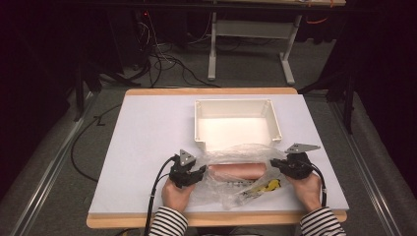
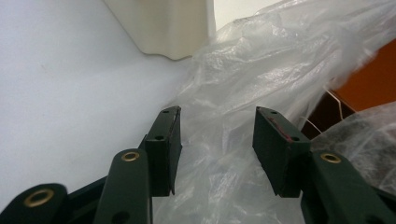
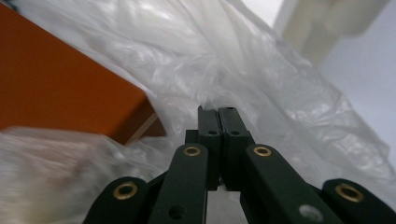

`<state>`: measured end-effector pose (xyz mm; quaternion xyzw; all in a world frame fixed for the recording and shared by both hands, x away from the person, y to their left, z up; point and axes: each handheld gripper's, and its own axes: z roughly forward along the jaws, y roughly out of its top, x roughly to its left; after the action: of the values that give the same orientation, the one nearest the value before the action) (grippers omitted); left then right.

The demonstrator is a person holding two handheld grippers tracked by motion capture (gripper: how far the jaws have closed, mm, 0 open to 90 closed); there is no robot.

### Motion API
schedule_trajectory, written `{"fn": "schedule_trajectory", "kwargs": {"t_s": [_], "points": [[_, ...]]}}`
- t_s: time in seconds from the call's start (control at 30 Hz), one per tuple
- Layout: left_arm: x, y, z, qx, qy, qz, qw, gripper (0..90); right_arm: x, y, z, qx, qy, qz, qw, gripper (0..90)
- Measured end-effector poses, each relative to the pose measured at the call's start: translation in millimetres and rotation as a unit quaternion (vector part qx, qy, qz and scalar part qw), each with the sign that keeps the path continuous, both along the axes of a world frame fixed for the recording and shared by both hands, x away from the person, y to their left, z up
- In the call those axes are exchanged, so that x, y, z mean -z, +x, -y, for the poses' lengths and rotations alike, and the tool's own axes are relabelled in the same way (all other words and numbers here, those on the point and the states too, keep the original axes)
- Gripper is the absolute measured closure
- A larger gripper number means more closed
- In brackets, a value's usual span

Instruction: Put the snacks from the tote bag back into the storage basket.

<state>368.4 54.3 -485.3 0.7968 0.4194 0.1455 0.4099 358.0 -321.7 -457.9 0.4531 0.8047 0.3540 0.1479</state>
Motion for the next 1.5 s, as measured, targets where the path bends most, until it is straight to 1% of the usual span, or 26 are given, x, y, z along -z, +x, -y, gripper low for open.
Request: {"fn": "schedule_trajectory", "kwargs": {"t_s": [0.07, 0.13, 0.23, 0.3, 0.37, 0.4, 0.43, 0.5, 0.57, 0.63, 0.67, 0.73, 0.77, 0.8, 0.83, 0.87, 0.9, 1.0, 1.07, 1.17, 1.23, 1.3, 1.33, 1.37, 1.43, 1.5], "points": [[0.1, 0.1, -0.1, 0.000, -0.001, 0.000, 1.0000, 52.0, 7.3, 1.9, 1.2, 0.007, -0.013, -0.005, 0.9999, 90.0], [0.1, 0.2, -0.3, 0.000, -0.002, -0.001, 1.0000, 51.7, 13.6, 3.9, 3.2, 0.016, -0.011, -0.011, 0.9997, 90.0], [0.1, 0.3, -0.4, -0.001, -0.003, -0.001, 1.0000, 51.3, 13.2, 3.0, 2.0, 0.017, -0.014, -0.010, 0.9997, 90.0], [0.2, 0.7, -0.6, -0.001, -0.003, -0.003, 1.0000, 51.1, 10.8, 0.4, 1.1, 0.016, -0.014, -0.006, 0.9998, 86.0], [0.3, 0.8, -0.6, -0.002, -0.003, -0.004, 1.0000, 50.8, 3.3, -6.8, -0.7, 0.008, -0.007, 0.011, 0.9999, 79.6], [0.2, 0.7, -0.4, -0.003, -0.002, -0.003, 1.0000, 50.8, -9.2, -16.8, -5.4, -0.002, -0.010, 0.039, 0.9992, 72.5], [0.2, 0.7, -0.4, -0.003, -0.002, -0.003, 1.0000, 50.7, -9.2, -16.8, -5.4, -0.002, -0.010, 0.039, 0.9992, 72.5], [0.3, 0.7, -0.3, -0.003, -0.001, -0.003, 1.0000, 50.7, -24.6, -25.5, -12.0, -0.016, -0.017, 0.068, 0.9974, 68.2], [0.3, 0.7, -0.3, -0.004, -0.001, -0.003, 1.0000, 50.7, -37.0, -29.9, -18.8, -0.028, -0.019, 0.089, 0.9955, 65.4], [0.3, 0.6, -0.1, -0.004, -0.001, -0.002, 1.0000, 50.6, -46.6, -31.0, -26.5, -0.039, -0.024, 0.109, 0.9929, 62.2], [0.3, 0.6, -0.1, -0.004, -0.001, -0.003, 1.0000, 50.5, -52.2, -29.4, -34.4, -0.045, -0.030, 0.123, 0.9910, 58.1], [0.3, 0.6, -0.1, -0.004, 0.000, -0.002, 1.0000, 50.5, -54.2, -27.9, -39.3, -0.044, -0.034, 0.126, 0.9905, 55.9], [0.3, 0.6, -0.1, -0.004, 0.000, -0.002, 1.0000, 50.4, -55.0, -25.2, -43.8, -0.045, -0.042, 0.131, 0.9894, 54.0], [0.3, 0.6, -0.1, -0.003, 0.000, -0.002, 1.0000, 50.4, -54.6, -18.1, -51.0, -0.042, -0.057, 0.142, 0.9873, 50.8], [0.3, 0.6, -0.1, -0.003, 0.000, -0.002, 1.0000, 50.4, -54.6, -18.1, -51.0, -0.042, -0.057, 0.142, 0.9873, 50.8], [0.3, 0.6, -0.1, -0.003, 0.000, -0.002, 1.0000, 50.3, -53.3, -13.5, -53.0, -0.039, -0.057, 0.144, 0.9871, 49.8], [0.3, 0.7, -0.1, -0.003, 0.000, -0.003, 1.0000, 50.3, -50.5, -6.2, -54.3, -0.033, -0.055, 0.140, 0.9880, 48.2], [0.4, 0.9, -0.3, -0.003, -0.001, -0.004, 1.0000, 50.1, -44.1, 5.8, -53.4, -0.030, -0.051, 0.117, 0.9914, 45.7], [0.4, 0.8, -0.2, -0.004, -0.002, -0.004, 1.0000, 50.0, -38.1, 13.0, -51.7, -0.032, -0.049, 0.091, 0.9941, 44.5], [0.4, 0.8, -0.1, -0.004, -0.002, -0.004, 1.0000, 49.9, -28.7, 16.6, -47.4, -0.036, -0.033, 0.061, 0.9969, 46.4], [0.4, 0.7, -0.1, -0.004, -0.002, -0.004, 1.0000, 49.9, -23.6, 15.7, -45.4, -0.041, -0.023, 0.053, 0.9975, 53.1], [0.4, 0.7, -0.1, -0.004, -0.002, -0.004, 1.0000, 49.8, -19.8, 12.3, -43.8, -0.050, -0.023, 0.045, 0.9975, 62.1], [0.4, 0.7, -0.1, -0.003, -0.002, -0.004, 1.0000, 49.8, -19.1, 10.0, -42.7, -0.058, -0.013, 0.047, 0.9971, 67.7], [0.4, 0.7, 0.0, -0.004, -0.001, -0.004, 1.0000, 49.8, -19.1, 7.7, -42.2, -0.065, -0.010, 0.047, 0.9967, 73.9], [0.4, 0.7, 0.1, -0.003, -0.001, -0.004, 1.0000, 49.8, -19.8, 4.9, -42.4, -0.074, -0.019, 0.050, 0.9959, 81.8], [0.4, 0.8, 0.1, -0.004, -0.001, -0.004, 1.0000, 49.9, -19.4, 3.7, -42.7, -0.073, -0.030, 0.057, 0.9952, 86.7]]}}
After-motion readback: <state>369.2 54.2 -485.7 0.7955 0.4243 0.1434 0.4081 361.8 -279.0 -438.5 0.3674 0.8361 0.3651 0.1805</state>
